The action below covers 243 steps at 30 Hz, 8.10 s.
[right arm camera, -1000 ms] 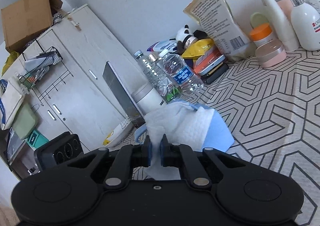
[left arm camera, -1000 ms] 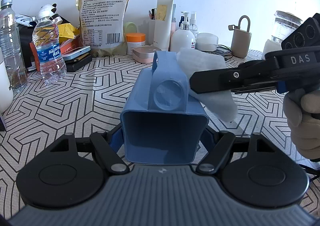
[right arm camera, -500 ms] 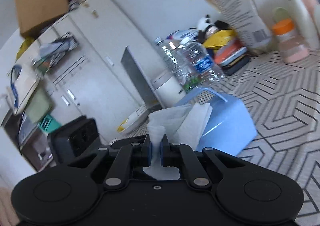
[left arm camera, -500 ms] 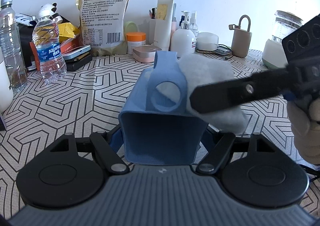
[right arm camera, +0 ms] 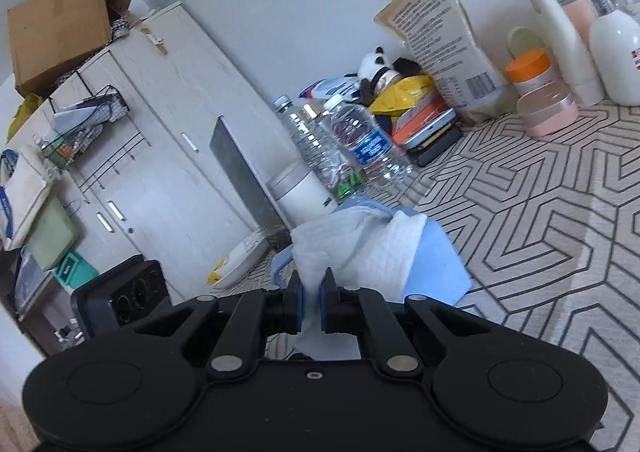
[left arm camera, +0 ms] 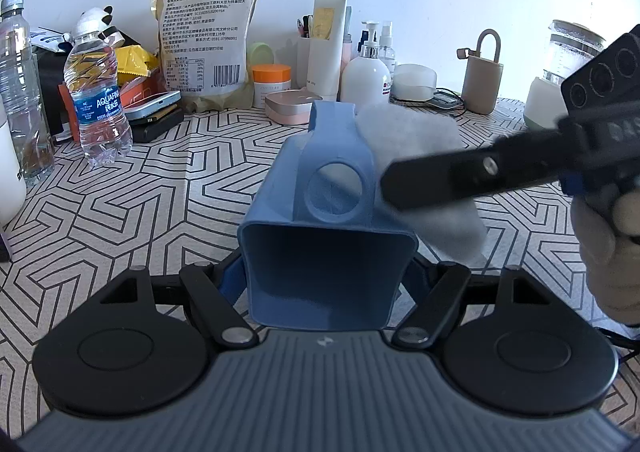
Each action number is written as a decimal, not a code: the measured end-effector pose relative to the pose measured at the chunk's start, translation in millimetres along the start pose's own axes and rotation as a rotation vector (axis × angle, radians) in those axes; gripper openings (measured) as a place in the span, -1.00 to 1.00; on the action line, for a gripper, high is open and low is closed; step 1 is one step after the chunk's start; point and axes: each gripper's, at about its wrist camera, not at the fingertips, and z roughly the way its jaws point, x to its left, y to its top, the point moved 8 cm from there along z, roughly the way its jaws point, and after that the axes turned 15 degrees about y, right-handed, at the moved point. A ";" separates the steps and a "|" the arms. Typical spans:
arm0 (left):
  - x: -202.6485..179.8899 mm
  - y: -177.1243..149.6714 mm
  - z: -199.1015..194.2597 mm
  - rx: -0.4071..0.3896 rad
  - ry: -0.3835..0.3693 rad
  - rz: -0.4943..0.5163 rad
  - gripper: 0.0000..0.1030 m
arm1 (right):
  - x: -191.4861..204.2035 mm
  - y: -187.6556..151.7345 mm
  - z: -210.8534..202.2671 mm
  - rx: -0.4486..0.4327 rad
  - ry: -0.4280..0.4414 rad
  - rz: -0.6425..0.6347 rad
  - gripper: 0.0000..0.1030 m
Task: Clean container
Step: 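Rub the wipe over the container's handle area with the right gripper, then continue wiping the container's outer wall near the handle with the right gripper, then rub the white wipe across the container's handle with the right gripper, then wipe the container's side wall with the right gripper while the left gripper tilts it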
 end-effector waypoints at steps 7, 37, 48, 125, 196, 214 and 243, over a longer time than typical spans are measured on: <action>-2.0 -0.7 -2.5 -0.001 -0.001 0.003 0.46 | 14.1 -9.2 13.7 0.068 0.073 -0.026 -0.88; 0.4 0.2 -0.1 -0.001 -0.006 -0.006 0.44 | 3.8 -2.7 6.2 0.019 0.047 0.022 -0.92; 0.9 0.0 0.4 -0.001 -0.004 -0.005 0.44 | -8.4 5.0 -10.1 -0.040 -0.064 0.003 -0.96; -3.4 -0.4 -1.5 -0.001 0.006 0.011 0.45 | -4.3 4.9 1.0 -0.020 -0.048 -0.044 -0.98; 1.1 -1.5 2.9 0.026 -0.009 -0.013 0.45 | -41.7 -10.2 -11.5 0.058 -0.248 0.028 -0.84; 0.3 -0.5 2.3 0.021 -0.019 -0.006 0.45 | -44.4 -15.6 -4.0 0.123 -0.323 -0.025 -0.82; -0.9 -0.9 1.0 0.021 -0.013 -0.008 0.44 | -19.6 -3.8 -10.2 0.025 -0.183 -0.046 -0.81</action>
